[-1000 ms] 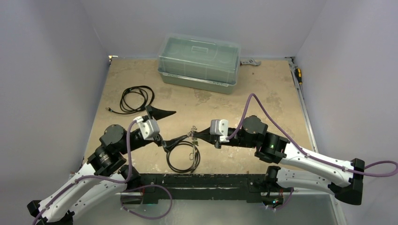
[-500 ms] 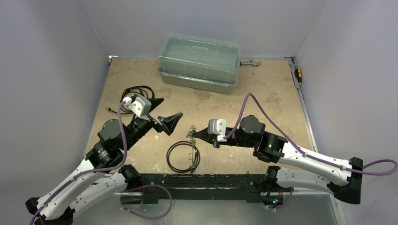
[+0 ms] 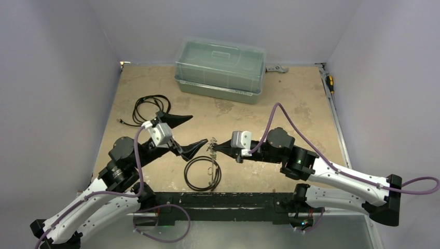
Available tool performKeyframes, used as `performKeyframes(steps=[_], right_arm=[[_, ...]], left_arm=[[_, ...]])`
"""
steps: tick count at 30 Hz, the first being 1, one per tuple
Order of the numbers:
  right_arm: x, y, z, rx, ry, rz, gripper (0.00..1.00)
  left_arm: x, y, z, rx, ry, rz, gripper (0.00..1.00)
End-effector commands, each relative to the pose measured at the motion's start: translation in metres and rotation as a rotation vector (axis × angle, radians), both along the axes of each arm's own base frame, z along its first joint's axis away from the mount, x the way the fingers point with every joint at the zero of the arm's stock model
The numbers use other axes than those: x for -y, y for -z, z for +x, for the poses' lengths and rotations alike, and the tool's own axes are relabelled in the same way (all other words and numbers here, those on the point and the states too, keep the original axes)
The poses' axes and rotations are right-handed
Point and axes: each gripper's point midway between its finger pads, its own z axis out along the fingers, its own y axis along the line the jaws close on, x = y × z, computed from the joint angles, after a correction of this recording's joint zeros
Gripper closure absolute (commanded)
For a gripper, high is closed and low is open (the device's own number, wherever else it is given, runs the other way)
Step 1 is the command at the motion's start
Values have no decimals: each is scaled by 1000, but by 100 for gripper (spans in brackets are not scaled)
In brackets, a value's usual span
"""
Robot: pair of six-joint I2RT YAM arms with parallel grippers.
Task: Put the keys on the keyring
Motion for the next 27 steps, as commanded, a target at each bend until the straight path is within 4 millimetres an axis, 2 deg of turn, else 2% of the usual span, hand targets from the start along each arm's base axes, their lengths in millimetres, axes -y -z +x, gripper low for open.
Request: performKeyframes(steps=[1,6,13,27], right_arm=[[5,-31,1,43,21,105,100],[7,-33,2,47,27,116,100],[8,-35,2,50,33,128,100],[13,-41,0,52,34,152,100]], left_arm=[[8,-8,-8,99,65,21,8],[13,7,-11,97,97,33,11],[19,19,-16,119,145,34,16],[30,35,-22,114,220,89,37]])
